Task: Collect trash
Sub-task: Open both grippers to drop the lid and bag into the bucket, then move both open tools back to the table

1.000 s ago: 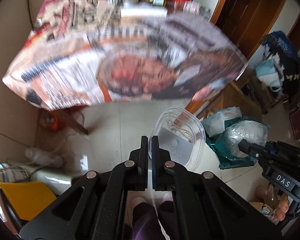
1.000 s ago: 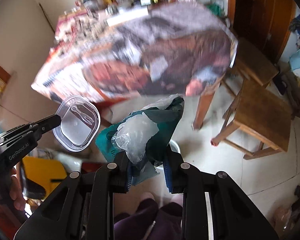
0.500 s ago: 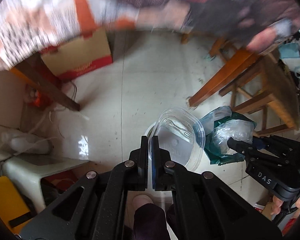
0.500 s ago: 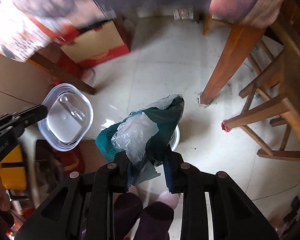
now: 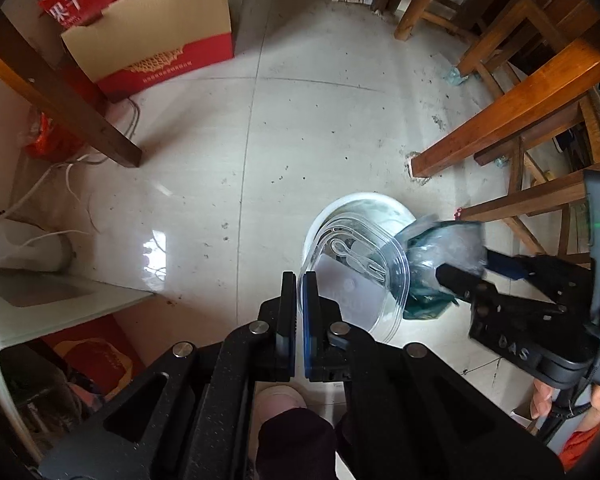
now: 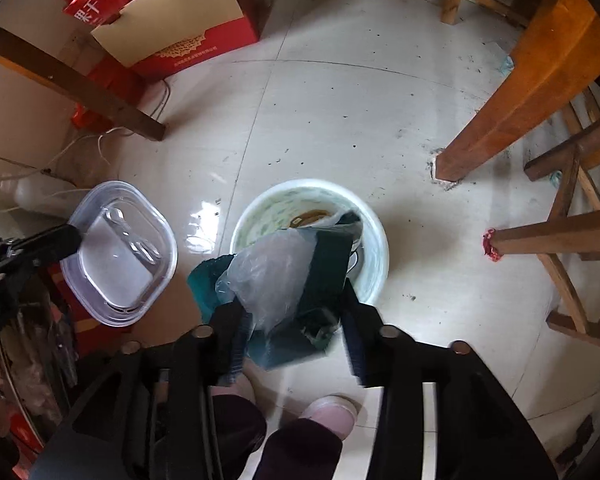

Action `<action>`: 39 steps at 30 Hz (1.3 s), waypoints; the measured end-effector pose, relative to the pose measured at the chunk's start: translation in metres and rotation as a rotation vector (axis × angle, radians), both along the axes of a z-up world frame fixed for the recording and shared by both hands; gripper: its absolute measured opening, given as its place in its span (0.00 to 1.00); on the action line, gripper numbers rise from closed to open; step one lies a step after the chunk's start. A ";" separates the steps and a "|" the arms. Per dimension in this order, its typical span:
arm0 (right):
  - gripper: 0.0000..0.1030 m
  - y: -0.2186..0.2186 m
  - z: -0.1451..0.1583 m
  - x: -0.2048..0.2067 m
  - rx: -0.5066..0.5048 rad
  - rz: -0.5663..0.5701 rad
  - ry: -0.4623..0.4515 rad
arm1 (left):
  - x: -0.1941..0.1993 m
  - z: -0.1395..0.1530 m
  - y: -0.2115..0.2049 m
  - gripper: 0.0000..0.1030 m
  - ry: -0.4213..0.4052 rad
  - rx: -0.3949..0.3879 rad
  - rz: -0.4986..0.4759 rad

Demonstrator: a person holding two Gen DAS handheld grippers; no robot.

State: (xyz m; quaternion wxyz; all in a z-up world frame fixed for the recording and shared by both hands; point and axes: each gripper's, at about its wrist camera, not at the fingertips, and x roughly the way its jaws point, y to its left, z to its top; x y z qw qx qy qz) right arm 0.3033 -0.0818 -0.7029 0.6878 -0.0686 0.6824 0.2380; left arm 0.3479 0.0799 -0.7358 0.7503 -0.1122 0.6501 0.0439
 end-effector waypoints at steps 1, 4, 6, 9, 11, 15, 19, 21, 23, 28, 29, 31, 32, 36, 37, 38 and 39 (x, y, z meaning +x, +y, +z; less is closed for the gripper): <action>0.63 -0.003 0.000 0.001 0.001 -0.013 -0.006 | 0.001 -0.003 -0.002 0.01 0.001 -0.004 -0.002; 0.63 -0.010 0.004 0.002 0.014 -0.044 0.004 | 0.007 -0.010 -0.008 0.01 0.000 -0.016 -0.017; 0.63 -0.015 0.006 0.002 0.007 -0.060 0.011 | 0.011 -0.011 -0.014 0.01 -0.002 -0.029 -0.029; 0.63 -0.024 0.019 0.000 0.015 -0.086 0.003 | 0.017 -0.011 -0.025 0.01 -0.009 -0.049 -0.037; 0.63 -0.028 0.030 -0.001 0.015 -0.096 -0.012 | 0.020 -0.009 -0.033 0.01 -0.012 -0.072 -0.041; 0.63 -0.033 0.052 -0.003 0.002 -0.097 -0.046 | 0.025 -0.008 -0.050 0.17 0.030 -0.110 -0.065; 0.63 -0.036 0.076 0.000 0.015 -0.105 -0.065 | 0.023 0.012 -0.055 0.28 0.027 -0.094 -0.054; 0.63 -0.035 0.093 0.001 0.015 -0.106 -0.084 | 0.019 0.031 -0.055 0.30 0.020 -0.098 -0.055; 0.63 -0.035 0.109 0.002 0.019 -0.108 -0.100 | 0.016 0.049 -0.053 0.30 0.016 -0.087 -0.061; 0.63 -0.037 0.164 0.001 0.042 -0.122 -0.140 | 0.009 0.110 -0.045 0.30 -0.013 -0.053 -0.076; 0.63 -0.036 0.180 0.000 0.046 -0.122 -0.152 | 0.007 0.127 -0.042 0.30 -0.024 -0.045 -0.075; 0.63 -0.035 0.205 -0.002 0.050 -0.123 -0.175 | 0.004 0.163 -0.035 0.30 -0.048 -0.038 -0.072; 0.63 -0.033 0.220 -0.004 0.052 -0.124 -0.190 | 0.003 0.180 -0.032 0.30 -0.064 -0.033 -0.070; 0.63 -0.029 0.282 -0.010 0.079 -0.127 -0.258 | -0.001 0.250 -0.020 0.30 -0.137 -0.001 -0.060; 0.63 -0.028 0.301 -0.012 0.088 -0.128 -0.281 | -0.002 0.270 -0.017 0.30 -0.164 0.009 -0.055; 0.63 -0.027 0.315 -0.014 0.094 -0.129 -0.301 | -0.005 0.294 -0.014 0.30 -0.199 0.017 -0.051; 0.63 -0.026 0.334 -0.017 0.102 -0.133 -0.330 | -0.007 0.311 -0.012 0.30 -0.222 0.024 -0.049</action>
